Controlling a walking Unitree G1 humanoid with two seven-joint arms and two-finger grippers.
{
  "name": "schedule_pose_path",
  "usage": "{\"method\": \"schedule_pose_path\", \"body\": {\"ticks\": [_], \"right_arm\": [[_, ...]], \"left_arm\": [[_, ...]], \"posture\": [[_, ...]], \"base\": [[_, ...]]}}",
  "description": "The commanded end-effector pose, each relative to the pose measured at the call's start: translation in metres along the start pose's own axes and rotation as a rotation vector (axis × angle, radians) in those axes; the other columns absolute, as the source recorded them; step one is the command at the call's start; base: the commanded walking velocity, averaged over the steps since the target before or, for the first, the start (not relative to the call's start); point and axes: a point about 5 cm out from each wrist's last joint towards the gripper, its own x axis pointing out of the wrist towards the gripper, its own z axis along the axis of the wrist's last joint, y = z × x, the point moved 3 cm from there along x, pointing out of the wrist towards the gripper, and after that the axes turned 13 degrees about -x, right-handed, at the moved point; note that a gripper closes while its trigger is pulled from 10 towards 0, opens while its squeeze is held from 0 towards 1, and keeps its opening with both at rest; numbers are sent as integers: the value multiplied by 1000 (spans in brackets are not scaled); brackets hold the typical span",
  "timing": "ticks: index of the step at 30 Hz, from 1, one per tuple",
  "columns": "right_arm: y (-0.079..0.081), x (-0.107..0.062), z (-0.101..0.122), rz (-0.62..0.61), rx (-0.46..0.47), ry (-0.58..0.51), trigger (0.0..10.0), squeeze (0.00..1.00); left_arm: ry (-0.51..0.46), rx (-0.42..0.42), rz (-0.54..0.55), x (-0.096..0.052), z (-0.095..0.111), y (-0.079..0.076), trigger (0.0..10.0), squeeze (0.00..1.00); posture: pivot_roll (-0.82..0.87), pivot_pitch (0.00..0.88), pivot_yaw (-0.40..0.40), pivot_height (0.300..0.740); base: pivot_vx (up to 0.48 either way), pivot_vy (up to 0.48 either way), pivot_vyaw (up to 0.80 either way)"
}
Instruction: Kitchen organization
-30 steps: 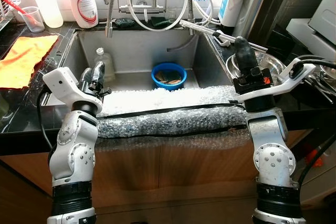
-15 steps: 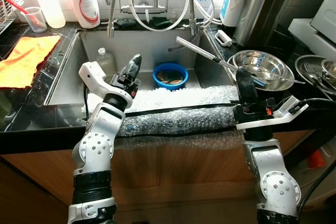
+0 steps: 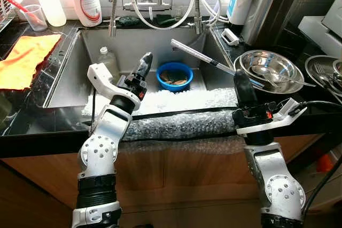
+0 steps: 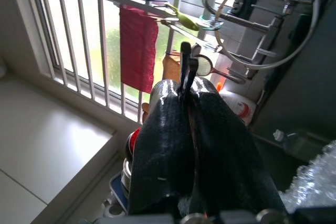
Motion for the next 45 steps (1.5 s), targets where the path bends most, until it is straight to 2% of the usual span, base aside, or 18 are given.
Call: {"method": "schedule_pose_path", "body": {"ticks": [1,12,13,15,19,21,25,29,33,39,41,45], "right_arm": [[-15,-23,-16,-91,29,36,10000,0],[-13,-18,-23,-67,38,82,10000,0],[-13,-18,-24,-66,41,86,10000,0],[-10,-17,-25,-53,42,99,10000,0],[-4,-16,-18,-19,-19,137,10000,0],[0,-13,2,4,-71,121,10000,0],[5,-8,9,39,-82,120,10000,0],[8,-7,5,63,-95,160,10000,0],[9,-4,1,83,-61,166,10000,0],[7,-3,-15,101,-8,215,10000,0],[5,-3,-20,102,8,233,10000,0],[-1,-5,-26,93,22,250,10000,0]], "left_arm": [[14,-5,-30,0,-3,-7,10000,1000],[75,-11,-80,-2,-12,-16,10000,1000],[76,-9,-79,-2,-13,-16,10000,0],[76,-6,-77,-2,-13,-16,10000,0],[73,-4,-75,-3,-12,-15,10000,0],[71,0,-75,-4,-12,-16,10000,0],[78,4,-76,-6,-14,-16,10000,0],[79,4,-72,-6,-14,-15,10000,0],[77,6,-72,-7,-13,-15,10000,0],[86,-2,-73,-7,-14,-15,10000,0],[90,-14,-72,-8,-15,-15,10000,0],[112,-95,-90,-9,-19,-17,10000,0]], "posture": [[-9,48,0,740],[-6,47,-3,740],[-8,47,-3,740],[-9,47,-4,740],[-11,45,-7,740],[-16,44,-8,740],[-21,42,-6,740],[-20,38,-6,740],[-19,30,-6,740],[-13,22,-7,740],[-12,18,-7,740],[-7,15,-5,740]], "base": [[0,0,0],[0,0,0],[0,0,0],[0,0,0],[0,0,0],[0,0,0],[0,0,0],[0,0,0],[0,0,0],[0,0,0],[0,0,0],[0,0,0]]}}
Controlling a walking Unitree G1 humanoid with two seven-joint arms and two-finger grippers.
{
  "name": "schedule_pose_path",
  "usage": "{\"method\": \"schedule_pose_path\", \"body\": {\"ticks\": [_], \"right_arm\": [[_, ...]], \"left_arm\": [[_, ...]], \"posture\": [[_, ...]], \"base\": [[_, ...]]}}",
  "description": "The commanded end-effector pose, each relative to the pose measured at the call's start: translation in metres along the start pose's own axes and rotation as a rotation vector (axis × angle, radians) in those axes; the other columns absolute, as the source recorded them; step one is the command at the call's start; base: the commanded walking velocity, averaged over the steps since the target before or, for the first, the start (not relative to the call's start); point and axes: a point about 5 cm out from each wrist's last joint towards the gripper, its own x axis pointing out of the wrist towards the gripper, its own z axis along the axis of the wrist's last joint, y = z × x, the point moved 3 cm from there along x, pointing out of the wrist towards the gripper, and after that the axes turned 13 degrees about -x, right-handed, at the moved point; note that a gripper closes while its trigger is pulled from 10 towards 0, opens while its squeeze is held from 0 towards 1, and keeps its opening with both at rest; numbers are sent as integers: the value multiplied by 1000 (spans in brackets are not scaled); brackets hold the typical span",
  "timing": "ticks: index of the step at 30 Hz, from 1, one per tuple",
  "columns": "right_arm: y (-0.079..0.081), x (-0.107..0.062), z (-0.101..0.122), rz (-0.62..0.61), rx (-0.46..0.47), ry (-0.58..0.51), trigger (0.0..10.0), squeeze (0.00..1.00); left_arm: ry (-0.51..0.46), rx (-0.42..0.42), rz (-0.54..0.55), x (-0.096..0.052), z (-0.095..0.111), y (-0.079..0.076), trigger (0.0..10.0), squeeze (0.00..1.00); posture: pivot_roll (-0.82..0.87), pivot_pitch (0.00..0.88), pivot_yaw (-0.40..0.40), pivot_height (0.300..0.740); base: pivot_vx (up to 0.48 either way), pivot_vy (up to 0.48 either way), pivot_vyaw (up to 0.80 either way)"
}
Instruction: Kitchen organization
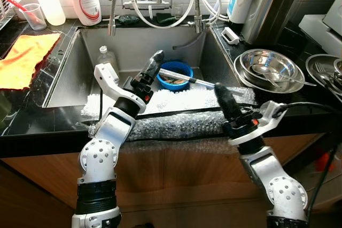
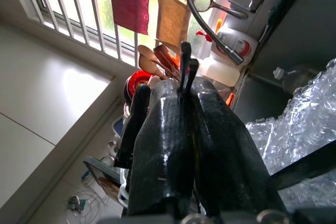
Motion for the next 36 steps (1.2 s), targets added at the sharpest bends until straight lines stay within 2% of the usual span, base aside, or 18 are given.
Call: {"method": "schedule_pose_path", "body": {"ticks": [1,5,6,7,15,36], "right_arm": [[1,3,0,17,-9,8,10000,0],[-1,2,0,16,4,-6,10000,0],[-1,2,-1,16,4,-5,10000,0],[-1,2,-1,16,6,-5,10000,0],[-2,2,-3,20,19,-7,10000,0],[-5,3,-6,12,32,-19,10000,0]], "left_arm": [[5,-17,-24,-1,0,-7,10000,0],[-5,-58,-10,-4,2,-2,10000,0],[-2,-61,-6,-4,1,-1,3608,0],[0,-59,-1,-5,1,0,0,0],[-24,-118,31,-6,3,6,0,0],[-10,-134,90,-8,0,15,0,0]], "posture": [[-7,15,-5,740],[-4,26,-5,740],[-3,29,-6,740],[-2,31,-6,740],[1,39,-6,740],[3,49,-5,740]], "base": [[0,0,0],[0,0,0],[0,0,0],[0,0,0],[0,0,0],[0,0,0]]}}
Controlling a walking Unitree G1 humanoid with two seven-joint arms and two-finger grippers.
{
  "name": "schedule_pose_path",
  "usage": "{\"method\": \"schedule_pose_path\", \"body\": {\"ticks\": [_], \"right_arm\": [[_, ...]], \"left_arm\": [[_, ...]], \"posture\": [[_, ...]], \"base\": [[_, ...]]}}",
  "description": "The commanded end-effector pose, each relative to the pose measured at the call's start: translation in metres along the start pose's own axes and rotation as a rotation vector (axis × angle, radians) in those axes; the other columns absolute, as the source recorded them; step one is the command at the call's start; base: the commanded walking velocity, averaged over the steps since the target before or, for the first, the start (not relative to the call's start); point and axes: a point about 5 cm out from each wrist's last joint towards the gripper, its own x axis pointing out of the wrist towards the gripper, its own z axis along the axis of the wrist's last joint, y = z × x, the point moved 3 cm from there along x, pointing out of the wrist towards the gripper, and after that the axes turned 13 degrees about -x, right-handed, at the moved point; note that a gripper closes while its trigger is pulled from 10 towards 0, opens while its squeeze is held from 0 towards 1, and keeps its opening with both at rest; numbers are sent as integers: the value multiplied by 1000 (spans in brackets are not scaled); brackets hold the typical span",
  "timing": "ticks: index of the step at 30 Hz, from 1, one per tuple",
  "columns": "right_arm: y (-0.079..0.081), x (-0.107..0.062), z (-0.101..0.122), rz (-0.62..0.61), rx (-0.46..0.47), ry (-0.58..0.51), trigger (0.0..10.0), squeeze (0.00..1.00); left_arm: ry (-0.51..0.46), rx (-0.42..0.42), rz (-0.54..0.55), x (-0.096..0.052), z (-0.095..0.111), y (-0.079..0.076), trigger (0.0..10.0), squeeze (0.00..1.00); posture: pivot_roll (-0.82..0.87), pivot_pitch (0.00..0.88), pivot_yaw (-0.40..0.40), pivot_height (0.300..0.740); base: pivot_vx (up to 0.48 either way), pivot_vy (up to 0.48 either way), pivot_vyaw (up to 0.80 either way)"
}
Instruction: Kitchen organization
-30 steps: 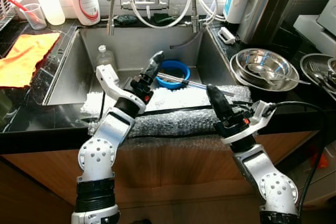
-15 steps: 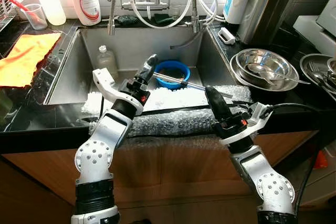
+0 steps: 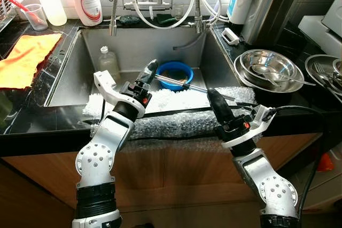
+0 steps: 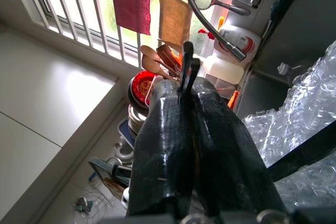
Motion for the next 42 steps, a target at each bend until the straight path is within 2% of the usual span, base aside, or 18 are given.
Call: {"method": "schedule_pose_path", "body": {"ticks": [1,10,15,18,19,20,21,24,26,29,30,31,33,38,39,41,42], "right_arm": [[0,3,1,7,-5,-7,10000,0],[-1,5,1,4,-8,-17,10000,0],[-1,6,3,1,-89,-26,10000,0],[-2,6,4,-13,-95,-36,10000,0],[-2,6,5,-11,-102,-36,10000,94],[-2,6,5,-11,-110,-36,10000,349],[-1,6,4,-6,-108,-34,10000,1000],[1,6,3,10,-108,-34,10000,1000],[0,7,3,9,-104,-37,10000,1000],[1,7,3,17,-106,-37,10000,1000],[1,7,3,18,-107,-37,10000,200],[1,7,4,17,-109,-37,10000,0],[1,7,4,18,-110,-38,10000,0],[2,7,4,12,-119,-36,10000,0],[2,6,4,12,-122,-36,10000,0],[3,6,4,14,-123,-37,10000,0],[3,5,5,8,-129,-37,10000,0]], "left_arm": [[24,-14,40,-2,-4,8,0,0],[34,-17,63,-3,-6,11,0,0],[19,-27,81,-2,-4,12,0,0],[-24,-51,85,0,2,12,0,0],[-32,-54,85,0,4,12,0,0],[-41,-56,88,0,5,12,0,0],[-50,-61,90,-1,7,13,0,0],[-141,-116,98,-3,21,14,0,0],[-198,-161,70,-2,30,10,0,0],[-243,-183,57,-2,39,8,0,0],[-273,-207,43,-2,43,6,0,0],[-295,-221,40,-3,46,5,0,0],[-354,-256,29,-4,55,4,0,0],[-435,-267,11,-5,68,-1,0,0],[-482,-273,16,-5,74,-2,0,0],[-519,-273,25,-6,79,-2,0,0],[-566,-234,52,-8,86,0,0,0]], "posture": [[3,49,-5,740],[6,51,-4,740],[5,50,-3,740],[7,48,-5,740],[7,48,-4,740],[6,48,-2,740],[4,48,-4,740],[7,46,-6,740],[8,47,-6,740],[8,45,-7,740],[7,44,-8,740],[7,44,-8,740],[6,43,-9,740],[4,43,-10,740],[4,43,-10,740],[4,43,-10,740],[-1,42,-11,740]], "base": [[0,0,0],[0,0,0],[0,0,0],[0,0,0],[0,0,0],[0,0,0],[0,0,0],[0,0,0],[0,0,0],[0,0,0],[0,0,0],[0,0,0],[0,0,0],[0,0,0],[0,0,0],[0,0,0],[0,0,0]]}}
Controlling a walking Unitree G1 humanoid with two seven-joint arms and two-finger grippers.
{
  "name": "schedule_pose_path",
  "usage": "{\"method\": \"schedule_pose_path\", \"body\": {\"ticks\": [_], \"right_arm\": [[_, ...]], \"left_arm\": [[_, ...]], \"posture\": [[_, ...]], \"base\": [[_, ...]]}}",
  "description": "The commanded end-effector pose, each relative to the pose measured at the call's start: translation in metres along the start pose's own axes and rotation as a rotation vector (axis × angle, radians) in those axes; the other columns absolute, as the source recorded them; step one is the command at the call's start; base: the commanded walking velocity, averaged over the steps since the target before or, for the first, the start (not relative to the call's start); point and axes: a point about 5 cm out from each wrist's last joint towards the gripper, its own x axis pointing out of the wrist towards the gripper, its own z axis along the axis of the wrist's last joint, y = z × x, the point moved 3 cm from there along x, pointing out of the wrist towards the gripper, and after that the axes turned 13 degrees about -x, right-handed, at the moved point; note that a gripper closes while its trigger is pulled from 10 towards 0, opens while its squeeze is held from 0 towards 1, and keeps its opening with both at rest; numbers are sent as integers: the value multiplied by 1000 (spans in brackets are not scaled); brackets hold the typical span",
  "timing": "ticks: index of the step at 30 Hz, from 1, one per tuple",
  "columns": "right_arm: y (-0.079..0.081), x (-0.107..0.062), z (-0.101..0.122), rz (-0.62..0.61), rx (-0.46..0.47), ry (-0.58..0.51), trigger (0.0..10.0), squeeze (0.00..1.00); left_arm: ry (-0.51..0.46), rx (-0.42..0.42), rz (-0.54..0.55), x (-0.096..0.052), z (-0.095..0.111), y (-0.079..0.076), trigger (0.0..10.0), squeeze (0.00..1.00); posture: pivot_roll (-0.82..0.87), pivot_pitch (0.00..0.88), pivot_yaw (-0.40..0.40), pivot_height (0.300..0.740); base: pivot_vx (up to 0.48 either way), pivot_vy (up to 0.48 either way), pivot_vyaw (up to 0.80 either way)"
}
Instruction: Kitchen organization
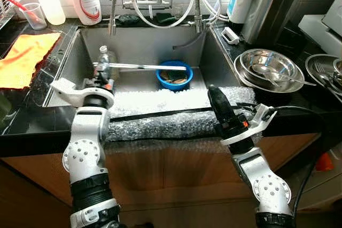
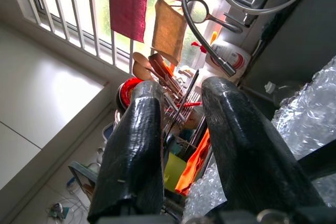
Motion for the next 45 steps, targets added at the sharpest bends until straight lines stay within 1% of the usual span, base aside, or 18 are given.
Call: {"method": "schedule_pose_path", "body": {"ticks": [1,2,4,5,6,7,10,12,15,17,18,19,23,25,33,39,42,45], "right_arm": [[5,1,4,16,-26,-4,10000,0],[3,1,5,-12,-52,-3,10000,0],[1,0,6,-34,-73,1,10000,0],[2,1,7,-39,-92,3,10000,0],[5,2,5,-47,-180,43,10000,0],[7,3,4,-50,-235,71,10000,0],[14,5,11,-64,-344,68,10000,0],[16,5,13,-67,-367,66,10000,0],[16,6,17,-105,-514,110,10000,0],[17,7,15,-103,-577,137,10000,0],[17,8,13,-108,-634,156,10000,0],[17,8,12,-115,-661,162,10000,0],[15,9,14,-168,-731,146,10000,0],[11,7,16,-210,-819,154,10000,0],[-1,-3,16,-301,-1020,188,10000,0],[-2,-6,16,-325,-1044,171,10000,0],[-4,-10,20,-363,-1072,155,10000,0],[-8,-12,23,-395,-1085,143,10000,0]], "left_arm": [[-45,-13,-2,6,-4,-6,0,0],[-118,88,10,9,7,-9,2706,0],[-151,147,9,10,11,-12,2706,0],[-171,212,-1,12,14,-17,10000,0],[-186,387,-37,15,16,-28,10000,0],[-184,478,-58,17,15,-33,10000,0],[-172,647,-121,20,8,-41,10000,0],[-172,653,-128,20,7,-42,10000,0],[-161,693,-154,24,-1,-43,10000,0],[-144,780,-174,26,-8,-41,10000,0],[-109,937,-225,26,-19,-40,10000,0],[-88,1025,-255,26,-26,-39,10000,0],[-28,1234,-339,25,-46,-35,10000,0],[15,1409,-399,22,-56,-26,10000,0],[68,1539,-356,18,-57,3,10000,0],[94,1606,-285,21,-51,17,10000,0],[191,1628,-148,23,-44,40,10000,0],[234,1653,-111,22,-43,50,10000,0]], "posture": [[-1,42,-11,740],[2,42,-12,740],[2,42,-12,740],[1,42,-13,740],[-3,41,-12,740],[-5,41,-12,740],[-10,39,-8,740],[-11,39,-7,740],[-16,37,-6,740],[-13,35,-7,740],[-18,31,-5,740],[-20,29,-5,740],[-19,24,-1,740],[-20,17,4,740],[-32,8,8,740],[-29,2,5,740],[-29,0,1,740],[-27,0,2,740]], "base": [[0,0,0],[0,0,0],[0,0,0],[0,0,0],[0,0,0],[0,0,0],[0,0,0],[0,0,0],[0,0,0],[0,0,0],[0,0,0],[0,0,0],[0,0,0],[0,0,0],[0,0,0],[0,0,0],[0,0,0],[0,0,0]]}}
